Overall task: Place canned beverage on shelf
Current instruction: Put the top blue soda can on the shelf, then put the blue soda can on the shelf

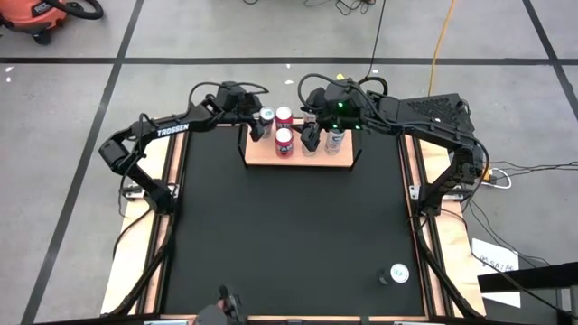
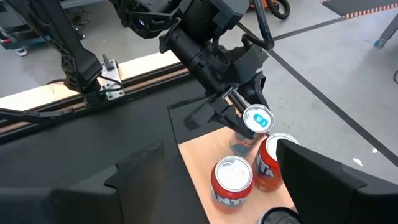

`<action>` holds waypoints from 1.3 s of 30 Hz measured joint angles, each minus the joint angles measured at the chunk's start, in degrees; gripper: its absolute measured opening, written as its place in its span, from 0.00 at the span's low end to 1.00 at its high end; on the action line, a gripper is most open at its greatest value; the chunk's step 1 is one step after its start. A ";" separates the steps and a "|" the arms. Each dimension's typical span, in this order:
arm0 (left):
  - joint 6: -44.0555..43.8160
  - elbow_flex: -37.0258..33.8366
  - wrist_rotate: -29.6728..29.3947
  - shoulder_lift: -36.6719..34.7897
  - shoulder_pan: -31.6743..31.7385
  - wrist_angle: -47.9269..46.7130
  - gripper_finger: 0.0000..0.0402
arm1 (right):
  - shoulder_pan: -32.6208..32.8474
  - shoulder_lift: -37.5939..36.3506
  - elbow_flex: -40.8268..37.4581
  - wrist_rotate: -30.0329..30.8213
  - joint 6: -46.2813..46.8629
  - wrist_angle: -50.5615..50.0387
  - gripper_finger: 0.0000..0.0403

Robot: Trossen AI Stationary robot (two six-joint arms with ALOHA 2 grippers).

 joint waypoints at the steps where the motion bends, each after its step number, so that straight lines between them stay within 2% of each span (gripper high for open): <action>1: -0.01 0.00 -0.39 0.00 0.23 0.14 0.56 | 0.00 0.00 0.00 0.00 0.01 0.00 0.74; 8: -0.17 0.02 -1.16 -0.07 0.79 0.14 0.75 | 0.00 0.00 -0.02 0.00 0.03 0.00 0.74; 12: -0.17 0.02 -1.10 -0.34 0.77 -0.36 0.82 | 0.00 0.00 -0.02 0.00 0.40 0.00 0.74; 27: -2.20 2.28 -1.11 -10.27 0.79 -2.99 0.83 | 0.01 0.00 -0.02 0.09 2.78 2.31 0.74; 32: -8.85 5.38 -0.95 -16.15 0.03 -8.60 0.83 | 0.06 -1.11 -0.09 0.37 10.14 -4.39 0.74; 39: -8.98 5.51 -2.34 -26.04 -6.17 -18.41 0.83 | 5.36 -3.60 -0.07 4.98 20.99 -22.40 0.72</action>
